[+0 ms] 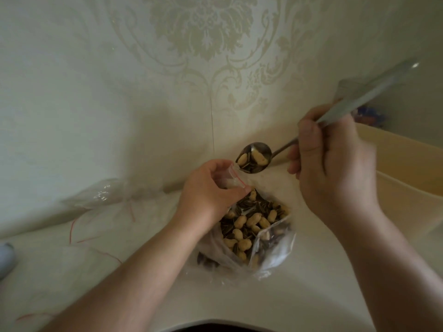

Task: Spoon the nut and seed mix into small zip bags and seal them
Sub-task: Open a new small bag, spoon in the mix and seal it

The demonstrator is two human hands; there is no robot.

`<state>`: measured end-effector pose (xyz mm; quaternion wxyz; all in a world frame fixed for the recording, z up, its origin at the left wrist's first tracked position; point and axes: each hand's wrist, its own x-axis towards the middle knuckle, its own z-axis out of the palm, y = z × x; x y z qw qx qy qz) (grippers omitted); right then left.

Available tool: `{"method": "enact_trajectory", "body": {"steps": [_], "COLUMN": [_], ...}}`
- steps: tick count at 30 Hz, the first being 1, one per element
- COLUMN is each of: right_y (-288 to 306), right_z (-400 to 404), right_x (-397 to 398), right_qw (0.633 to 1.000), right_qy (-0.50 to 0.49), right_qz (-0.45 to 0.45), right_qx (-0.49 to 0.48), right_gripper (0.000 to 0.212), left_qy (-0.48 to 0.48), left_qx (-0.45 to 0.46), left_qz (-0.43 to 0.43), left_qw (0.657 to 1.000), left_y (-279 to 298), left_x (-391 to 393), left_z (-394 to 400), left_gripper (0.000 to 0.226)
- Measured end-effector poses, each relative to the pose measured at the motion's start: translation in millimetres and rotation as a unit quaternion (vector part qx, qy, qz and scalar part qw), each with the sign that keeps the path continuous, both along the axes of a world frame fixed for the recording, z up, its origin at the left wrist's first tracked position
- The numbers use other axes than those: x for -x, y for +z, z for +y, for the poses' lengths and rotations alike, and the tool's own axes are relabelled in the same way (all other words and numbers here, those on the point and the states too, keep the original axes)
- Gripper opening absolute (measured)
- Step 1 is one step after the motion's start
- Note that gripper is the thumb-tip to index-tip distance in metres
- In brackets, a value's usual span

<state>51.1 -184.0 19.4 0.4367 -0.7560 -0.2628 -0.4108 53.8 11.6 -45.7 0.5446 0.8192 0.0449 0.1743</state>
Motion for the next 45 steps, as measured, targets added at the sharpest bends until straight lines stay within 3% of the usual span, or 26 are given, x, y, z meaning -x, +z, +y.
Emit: {"method": "enact_trajectory", "body": {"steps": [13, 20, 25, 33, 37, 45], "right_y": [-11, -15, -15, -20, -21, -24], "right_z": [15, 17, 17, 18, 14, 11], "right_x": [2, 3, 7, 7, 3, 1], "right_qw": [0.994, 0.990, 0.987, 0.986, 0.989, 0.991], "right_qy": [0.041, 0.066, 0.077, 0.063, 0.078, 0.080], "right_qz": [-0.040, -0.045, -0.043, -0.098, -0.083, -0.089], "right_qx": [0.094, 0.120, 0.138, 0.117, 0.092, 0.064], "right_gripper": [0.018, 0.041, 0.058, 0.017, 0.027, 0.025], "left_qy": [0.014, 0.009, -0.002, 0.000, 0.004, -0.018], "left_qx": [0.049, 0.070, 0.084, 0.122, 0.141, 0.177], "left_qz": [0.022, 0.024, 0.036, 0.027, 0.015, -0.005], "left_qw": [0.998, 0.997, 0.996, 0.992, 0.990, 0.984], "left_y": [-4, -7, -7, -2, 5, 11], "left_x": [-4, -9, -8, -3, 2, 7], "left_z": [2, 4, 7, 5, 5, 5], "left_gripper": [0.072, 0.089, 0.070, 0.064, 0.070, 0.078]}}
